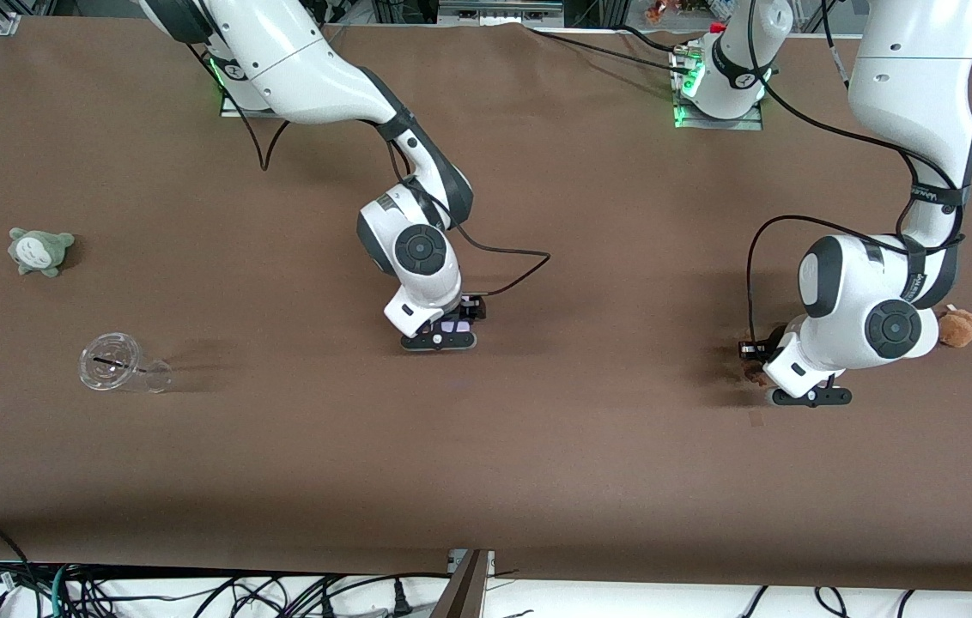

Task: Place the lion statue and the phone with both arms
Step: 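Lower the lion beside the lamp while the right gripper carries the phone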

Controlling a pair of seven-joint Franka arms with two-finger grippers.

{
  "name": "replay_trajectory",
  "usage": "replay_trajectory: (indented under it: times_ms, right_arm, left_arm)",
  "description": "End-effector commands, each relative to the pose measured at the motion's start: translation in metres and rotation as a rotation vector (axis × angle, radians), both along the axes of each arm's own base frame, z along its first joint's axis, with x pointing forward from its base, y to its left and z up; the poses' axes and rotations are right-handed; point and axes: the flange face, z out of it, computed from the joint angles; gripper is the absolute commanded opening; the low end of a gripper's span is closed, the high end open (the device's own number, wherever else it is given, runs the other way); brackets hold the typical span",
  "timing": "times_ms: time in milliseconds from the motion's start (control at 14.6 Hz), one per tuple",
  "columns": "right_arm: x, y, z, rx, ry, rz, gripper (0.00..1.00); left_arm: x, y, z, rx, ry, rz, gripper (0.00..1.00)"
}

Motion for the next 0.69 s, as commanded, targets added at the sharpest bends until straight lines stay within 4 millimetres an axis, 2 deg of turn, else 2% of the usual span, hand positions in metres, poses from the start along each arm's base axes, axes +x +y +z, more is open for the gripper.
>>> replay_trajectory:
  times_ms: [0,137,206,274,343,412,480,549,617]
  right_arm:
    - [-0.003,0.005,-0.002,0.007,-0.006,-0.003,1.00]
    - [-0.004,0.006,-0.006,0.012,-0.012,0.000,1.00]
    - [-0.003,0.006,-0.005,0.016,-0.017,0.001,0.95]
    - [-0.003,0.007,-0.005,0.017,-0.019,0.006,0.78]
    - [-0.002,0.006,-0.004,0.020,-0.023,0.006,0.61]
    - [0.000,0.005,-0.003,0.026,-0.030,0.006,0.45]
    - [0.003,0.002,-0.003,0.026,-0.033,0.005,0.32]
    - [0.006,0.000,0.001,0.029,-0.038,0.011,0.22]
    - [0.014,-0.007,0.006,0.031,-0.046,0.003,0.17]
  left_arm:
    - [0.000,0.002,-0.006,-0.002,-0.010,-0.022,0.00]
    - [0.000,0.001,-0.015,-0.001,0.000,-0.021,0.00]
    - [0.000,0.001,-0.015,-0.001,0.000,-0.021,0.01]
    - [0.000,0.001,-0.016,-0.002,0.001,-0.020,0.09]
    - [-0.001,0.002,-0.019,-0.001,0.007,-0.020,0.21]
    - [-0.001,0.003,-0.019,-0.001,0.007,-0.019,0.25]
    - [-0.001,0.008,-0.020,-0.002,0.009,-0.009,0.40]
    - [-0.001,0.010,-0.022,-0.006,0.012,-0.003,0.74]
    - [-0.002,0.010,-0.025,-0.006,0.016,-0.001,1.00]
